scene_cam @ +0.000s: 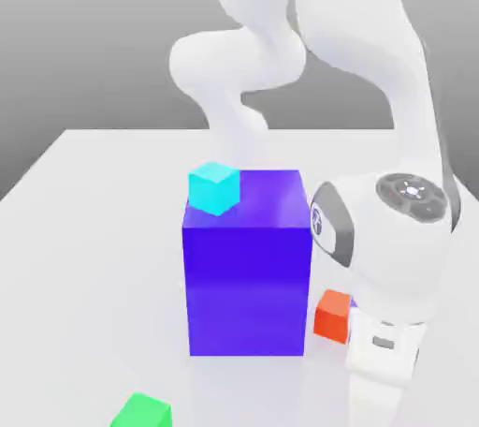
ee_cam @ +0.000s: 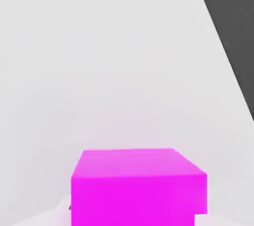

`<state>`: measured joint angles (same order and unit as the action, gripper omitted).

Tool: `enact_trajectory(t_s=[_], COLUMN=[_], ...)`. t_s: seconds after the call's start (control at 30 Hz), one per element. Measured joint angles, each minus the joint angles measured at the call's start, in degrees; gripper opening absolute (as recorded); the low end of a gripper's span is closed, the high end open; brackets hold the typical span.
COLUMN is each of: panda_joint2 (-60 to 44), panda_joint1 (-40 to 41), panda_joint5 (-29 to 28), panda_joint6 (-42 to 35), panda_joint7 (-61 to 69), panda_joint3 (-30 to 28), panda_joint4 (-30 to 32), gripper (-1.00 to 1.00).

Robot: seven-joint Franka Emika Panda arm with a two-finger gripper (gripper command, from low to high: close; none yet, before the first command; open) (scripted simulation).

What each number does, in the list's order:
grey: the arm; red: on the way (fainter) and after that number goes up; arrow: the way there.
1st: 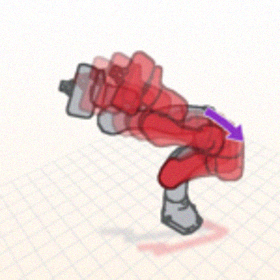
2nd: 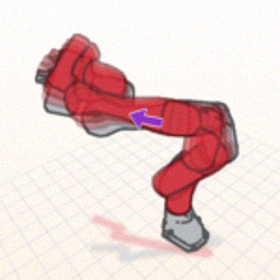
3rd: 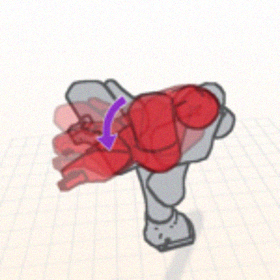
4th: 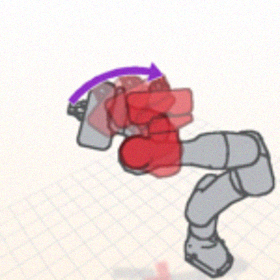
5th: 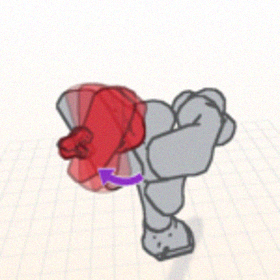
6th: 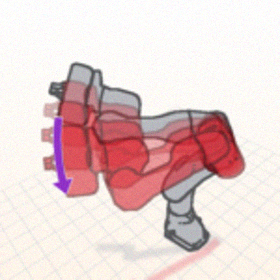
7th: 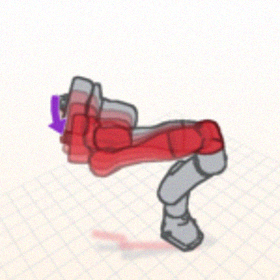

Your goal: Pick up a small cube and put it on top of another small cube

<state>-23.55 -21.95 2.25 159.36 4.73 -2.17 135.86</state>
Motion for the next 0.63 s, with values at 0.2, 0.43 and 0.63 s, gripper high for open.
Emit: enact_trajectory(t_s=[0.2, 0.43, 0.63], panda_joint2=[7.0, 8.3, 1.5], panda_joint1=[3.9, 12.7, 16.2], panda_joint5=[1.7, 6.4, 11.4], panda_joint6=[-7.6, -12.3, -7.1], panda_joint7=[-5.1, -14.9, -13.3], panda_joint3=[-5.5, -16.0, -14.6], panda_joint4=[-0.1, -3.0, -4.1], gripper=[-1.00, -1.00, 1.00])
